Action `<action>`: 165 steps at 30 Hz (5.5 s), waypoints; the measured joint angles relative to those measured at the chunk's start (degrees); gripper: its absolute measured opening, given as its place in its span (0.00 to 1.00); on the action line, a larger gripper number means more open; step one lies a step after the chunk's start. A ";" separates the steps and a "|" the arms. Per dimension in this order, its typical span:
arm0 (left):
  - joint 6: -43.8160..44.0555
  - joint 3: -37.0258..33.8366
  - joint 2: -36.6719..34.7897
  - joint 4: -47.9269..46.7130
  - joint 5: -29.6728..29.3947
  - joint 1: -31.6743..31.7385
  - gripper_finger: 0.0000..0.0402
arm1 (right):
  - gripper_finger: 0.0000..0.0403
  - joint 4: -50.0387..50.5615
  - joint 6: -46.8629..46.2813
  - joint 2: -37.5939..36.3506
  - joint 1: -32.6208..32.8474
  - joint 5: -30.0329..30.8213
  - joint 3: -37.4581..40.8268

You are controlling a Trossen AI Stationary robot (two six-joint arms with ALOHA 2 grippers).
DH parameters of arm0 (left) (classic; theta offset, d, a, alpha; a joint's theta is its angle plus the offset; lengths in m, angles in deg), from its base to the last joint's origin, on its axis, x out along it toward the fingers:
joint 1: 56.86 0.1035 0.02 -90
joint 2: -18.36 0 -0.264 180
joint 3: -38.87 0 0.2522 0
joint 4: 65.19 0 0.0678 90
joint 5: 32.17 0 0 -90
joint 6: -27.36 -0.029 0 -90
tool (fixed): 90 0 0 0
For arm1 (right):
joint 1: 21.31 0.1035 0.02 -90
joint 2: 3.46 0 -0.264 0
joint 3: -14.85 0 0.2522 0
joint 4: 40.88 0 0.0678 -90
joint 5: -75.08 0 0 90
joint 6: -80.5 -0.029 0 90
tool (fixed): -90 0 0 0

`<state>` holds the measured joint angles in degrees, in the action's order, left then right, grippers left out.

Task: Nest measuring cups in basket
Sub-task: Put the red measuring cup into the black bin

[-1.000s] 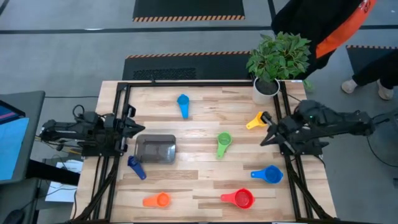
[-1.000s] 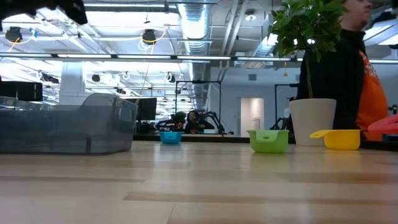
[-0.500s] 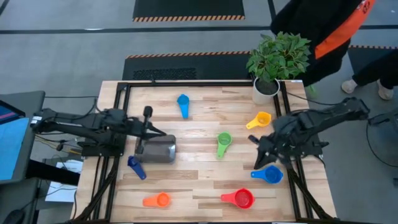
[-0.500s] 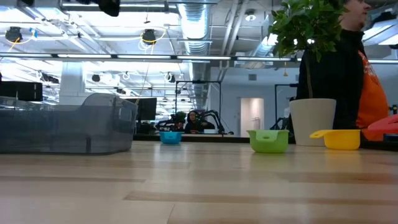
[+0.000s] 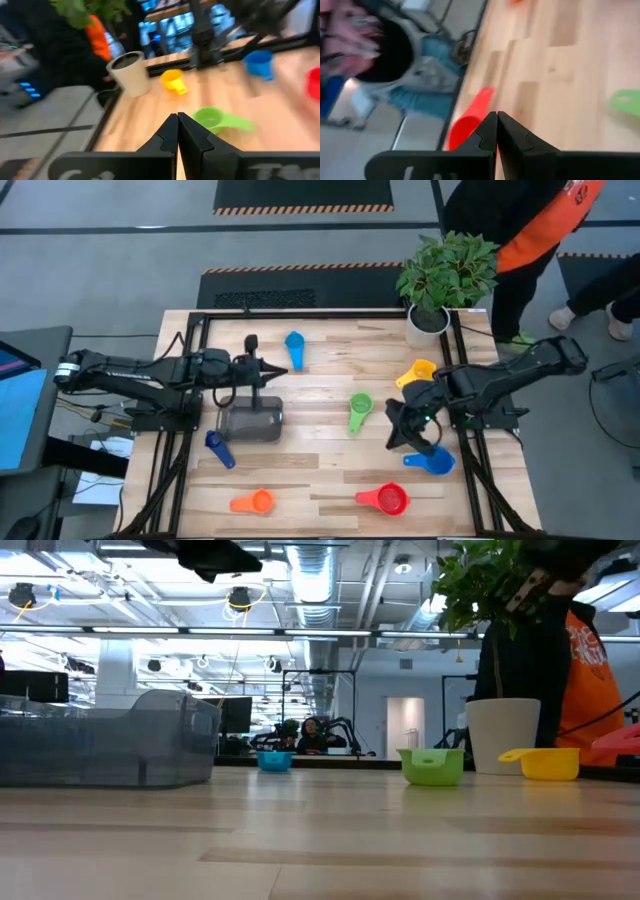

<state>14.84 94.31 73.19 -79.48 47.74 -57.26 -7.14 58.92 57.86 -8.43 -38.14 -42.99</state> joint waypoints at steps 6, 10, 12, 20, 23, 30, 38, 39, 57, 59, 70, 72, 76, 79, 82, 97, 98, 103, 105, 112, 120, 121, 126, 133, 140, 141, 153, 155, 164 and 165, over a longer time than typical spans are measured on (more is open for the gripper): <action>11.75 2.71 -0.13 -0.09 5.70 -0.35 0.00 | 0.09 -0.17 -1.20 -0.29 -4.58 -0.25 0.00; 19.08 4.17 0.04 -0.02 5.64 -0.35 0.02 | 0.10 -0.74 -7.85 -0.08 -6.87 -0.73 0.00; 20.40 4.41 0.09 -0.14 5.75 -0.35 0.05 | 0.13 -1.61 -10.94 0.50 -7.56 -0.92 0.00; 26.79 4.49 0.09 -3.15 5.67 -0.35 0.33 | 0.40 -3.08 -8.09 4.08 -9.39 1.31 0.00; 28.60 4.49 0.11 -3.78 5.64 -0.35 0.42 | 0.51 -2.82 -8.11 6.30 -10.36 2.31 0.00; 31.93 4.49 0.09 -5.54 5.63 -0.35 0.51 | 0.62 -3.51 -14.15 12.09 -10.84 0.32 0.00; 41.29 4.49 0.07 -5.20 10.01 -0.35 0.50 | 0.58 -3.89 -17.08 12.19 -9.28 -20.70 -4.81; 42.18 4.49 0.07 -4.66 10.57 -0.35 0.50 | 0.58 -3.50 -17.57 11.34 -8.93 -22.83 -6.10; 32.24 6.77 0.07 -9.41 19.27 -4.99 0.44 | 0.45 -4.22 -43.46 9.29 14.75 -3.25 -15.83; 30.90 8.73 0.04 -13.47 18.59 -5.03 0.44 | 0.44 -7.29 -46.59 10.85 16.11 -2.17 -15.85; 37.65 15.23 0.27 -21.58 16.48 -7.08 0.44 | 0.35 -3.27 -36.72 13.00 16.88 -5.20 -15.82; 40.47 15.23 0.22 -21.98 16.30 -7.08 0.44 | 0.34 -2.61 -35.27 12.98 16.66 -5.69 -15.80; 46.17 15.20 0.91 -22.55 15.83 -7.13 0.44 | 0.33 0.66 -37.87 13.00 17.15 -5.34 -15.80; 45.32 15.16 2.48 -22.71 11.80 -9.29 0.44 | 0.33 4.59 -38.73 12.95 19.06 1.85 -15.81; 43.02 16.36 4.77 -23.18 4.23 -13.79 0.44 | 0.33 12.28 -37.68 12.91 22.64 10.93 -17.81; 32.42 33.37 24.72 -36.91 -17.78 -29.39 0.44 | 0.36 32.95 -32.87 16.25 34.34 38.27 -26.87; 32.97 33.37 26.02 -37.07 -17.77 -29.40 0.44 | 0.36 33.93 -31.83 17.41 34.32 38.27 -26.80; 35.88 33.43 30.47 -35.59 -17.84 -29.66 0.44 | 0.35 33.97 -27.89 23.89 34.23 38.25 -26.86; 36.16 33.43 31.19 -35.67 -17.68 -29.74 0.44 | 0.35 33.56 -27.41 26.08 33.93 38.27 -26.86; 38.80 33.45 33.62 -34.28 -15.31 -29.73 0.44 | 0.33 30.69 -27.87 35.14 32.32 38.15 -26.86; 40.98 33.45 35.01 -34.62 -11.62 -29.90 0.44 | 0.35 27.22 -20.88 43.31 29.22 12.50 -28.68; 40.89 33.43 35.01 -34.66 -11.58 -29.92 0.44 | 0.35 26.97 -19.62 43.41 28.86 11.22 -29.49; 40.73 33.43 35.01 -34.42 -11.57 -29.97 0.44 | 0.36 30.84 -20.34 41.57 27.52 19.27 -32.85; 40.60 33.43 35.01 -34.25 -11.61 -29.97 0.44 | 0.35 29.52 -28.45 37.21 26.39 23.24 -33.22; 40.16 33.43 35.01 -34.22 -11.82 -29.77 0.44 | 0.33 25.44 -35.06 36.90 25.80 22.11 -33.20; 40.00 33.43 35.01 -34.23 -12.08 -29.77 0.44 | 0.33 24.89 -35.17 37.15 25.49 21.97 -33.20; 39.94 33.43 34.99 -34.26 -13.25 -29.77 0.44 | 0.35 28.00 -35.16 37.33 25.36 20.77 -33.14; 40.02 33.43 34.99 -34.26 -13.25 -29.77 0.44 | 0.34 27.75 -35.76 37.33 25.96 20.49 -33.14; 37.60 33.43 34.25 -37.94 -19.75 -32.38 0.44 | 0.28 29.99 -41.97 37.33 31.21 23.96 -33.14; 38.31 33.43 33.64 -39.76 -21.98 -33.14 0.44 | 0.28 30.75 -42.96 37.33 32.00 24.69 -33.14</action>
<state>53.15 127.74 106.82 -119.24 25.77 -90.41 23.62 15.96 95.19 23.57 -13.45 -76.12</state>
